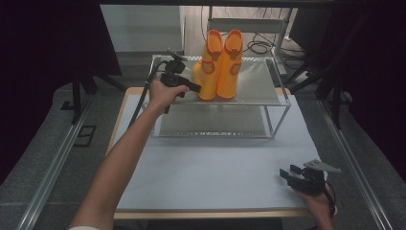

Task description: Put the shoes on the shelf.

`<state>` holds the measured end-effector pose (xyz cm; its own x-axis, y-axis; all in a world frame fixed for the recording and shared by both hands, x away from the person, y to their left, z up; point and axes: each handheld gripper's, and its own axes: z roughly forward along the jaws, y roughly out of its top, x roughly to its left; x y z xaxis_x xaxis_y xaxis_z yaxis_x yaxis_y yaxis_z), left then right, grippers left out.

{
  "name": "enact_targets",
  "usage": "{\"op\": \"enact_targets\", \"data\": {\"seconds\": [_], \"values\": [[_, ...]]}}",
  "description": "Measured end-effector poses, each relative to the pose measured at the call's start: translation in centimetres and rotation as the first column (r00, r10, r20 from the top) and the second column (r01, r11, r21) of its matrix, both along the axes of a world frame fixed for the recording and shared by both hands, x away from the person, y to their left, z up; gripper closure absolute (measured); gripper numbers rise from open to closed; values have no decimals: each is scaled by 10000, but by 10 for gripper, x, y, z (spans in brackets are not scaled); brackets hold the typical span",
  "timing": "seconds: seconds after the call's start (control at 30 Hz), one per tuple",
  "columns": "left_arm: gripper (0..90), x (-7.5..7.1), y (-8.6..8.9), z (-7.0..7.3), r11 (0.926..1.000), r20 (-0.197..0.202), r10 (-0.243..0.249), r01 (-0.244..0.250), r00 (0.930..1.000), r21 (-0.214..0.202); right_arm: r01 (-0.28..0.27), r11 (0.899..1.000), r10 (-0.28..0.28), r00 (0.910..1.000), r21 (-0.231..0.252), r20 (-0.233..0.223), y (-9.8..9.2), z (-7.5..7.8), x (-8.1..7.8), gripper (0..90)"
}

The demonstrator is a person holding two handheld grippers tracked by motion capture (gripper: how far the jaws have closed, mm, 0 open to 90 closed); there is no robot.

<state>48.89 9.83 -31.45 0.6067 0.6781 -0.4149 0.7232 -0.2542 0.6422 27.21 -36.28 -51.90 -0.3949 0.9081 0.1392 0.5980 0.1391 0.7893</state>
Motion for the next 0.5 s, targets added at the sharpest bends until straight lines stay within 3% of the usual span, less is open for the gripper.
{"op": "enact_targets", "data": {"seconds": [0.17, 0.27, 0.5], "values": [[878, -2, 7, 2, 9996, 209, 153, -149, 9997, -220, -3, 10000, 3, 10000, -30, 41, -1, 0, 0, 442], [861, -5, 7, 3, 10000, 391, 32, -31, 9992, -6, 15, 10000, -15, 10000, 0, 33, -2, 0, -1, 442], [822, -12, 11, 8, 10000, 716, -39, 43, 9974, -62, 67, 10000, -67, 10000, 20, 72, -3, 1, -1, 443]]}}
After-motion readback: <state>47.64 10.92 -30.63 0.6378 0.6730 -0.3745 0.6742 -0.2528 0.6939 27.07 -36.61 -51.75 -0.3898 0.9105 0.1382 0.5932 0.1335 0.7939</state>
